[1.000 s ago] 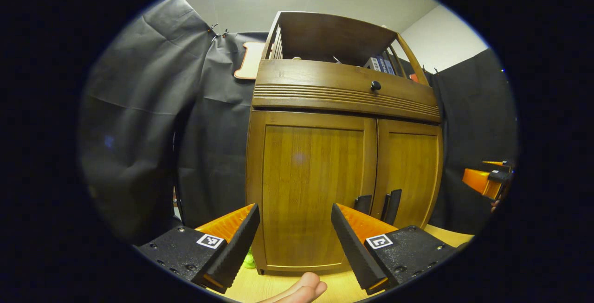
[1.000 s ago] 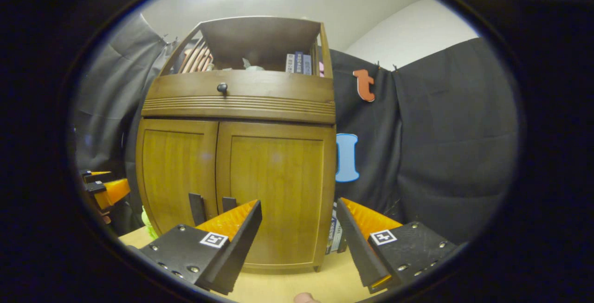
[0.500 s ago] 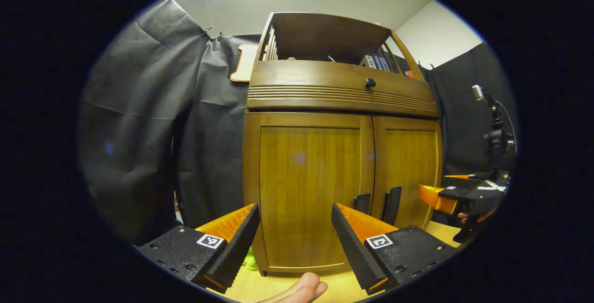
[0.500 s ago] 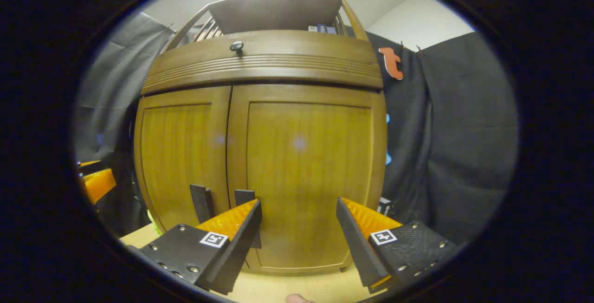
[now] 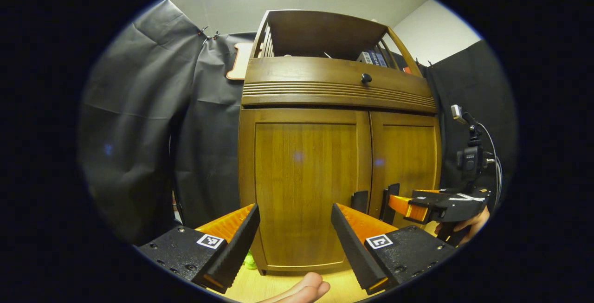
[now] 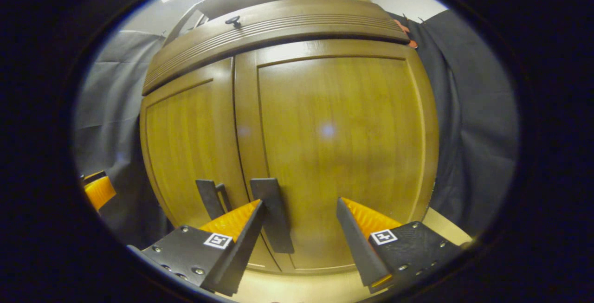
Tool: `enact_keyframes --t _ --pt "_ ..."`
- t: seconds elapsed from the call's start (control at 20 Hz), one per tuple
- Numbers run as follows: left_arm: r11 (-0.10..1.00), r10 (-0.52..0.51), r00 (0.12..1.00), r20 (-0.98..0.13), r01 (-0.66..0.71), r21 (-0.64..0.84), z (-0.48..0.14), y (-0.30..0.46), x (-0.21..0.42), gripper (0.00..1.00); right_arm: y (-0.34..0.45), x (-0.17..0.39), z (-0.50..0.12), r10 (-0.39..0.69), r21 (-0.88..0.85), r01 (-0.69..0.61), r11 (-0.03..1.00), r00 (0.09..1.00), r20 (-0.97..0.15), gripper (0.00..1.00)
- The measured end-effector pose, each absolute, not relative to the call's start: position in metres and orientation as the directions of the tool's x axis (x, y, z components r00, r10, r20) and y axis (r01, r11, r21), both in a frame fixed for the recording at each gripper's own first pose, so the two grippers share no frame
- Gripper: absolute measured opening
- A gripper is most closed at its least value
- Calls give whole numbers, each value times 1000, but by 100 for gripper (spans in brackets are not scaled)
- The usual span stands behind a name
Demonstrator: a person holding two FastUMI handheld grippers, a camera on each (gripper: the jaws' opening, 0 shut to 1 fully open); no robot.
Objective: Open the right door of the double-door shoe cabinet with the right hand, and open the left door with the left hand.
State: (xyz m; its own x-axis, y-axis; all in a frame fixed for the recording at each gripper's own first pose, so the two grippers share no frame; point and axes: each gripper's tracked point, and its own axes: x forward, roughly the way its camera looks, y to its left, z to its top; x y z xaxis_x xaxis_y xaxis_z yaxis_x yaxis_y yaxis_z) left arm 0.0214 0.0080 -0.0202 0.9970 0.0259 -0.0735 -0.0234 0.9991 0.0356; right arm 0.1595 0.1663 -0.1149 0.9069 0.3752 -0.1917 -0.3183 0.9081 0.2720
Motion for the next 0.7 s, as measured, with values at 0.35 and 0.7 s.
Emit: enact_keyframes --t 0.35,0.7 --pt "1000 -22 995 -102 23 14 -27 -4 22 92 200 167 -134 442 225 -397 890 871 -213 26" --pt "1000 15 996 -92 -12 25 -25 6 24 92 195 153 -123 491 245 -440 864 842 -224 19"
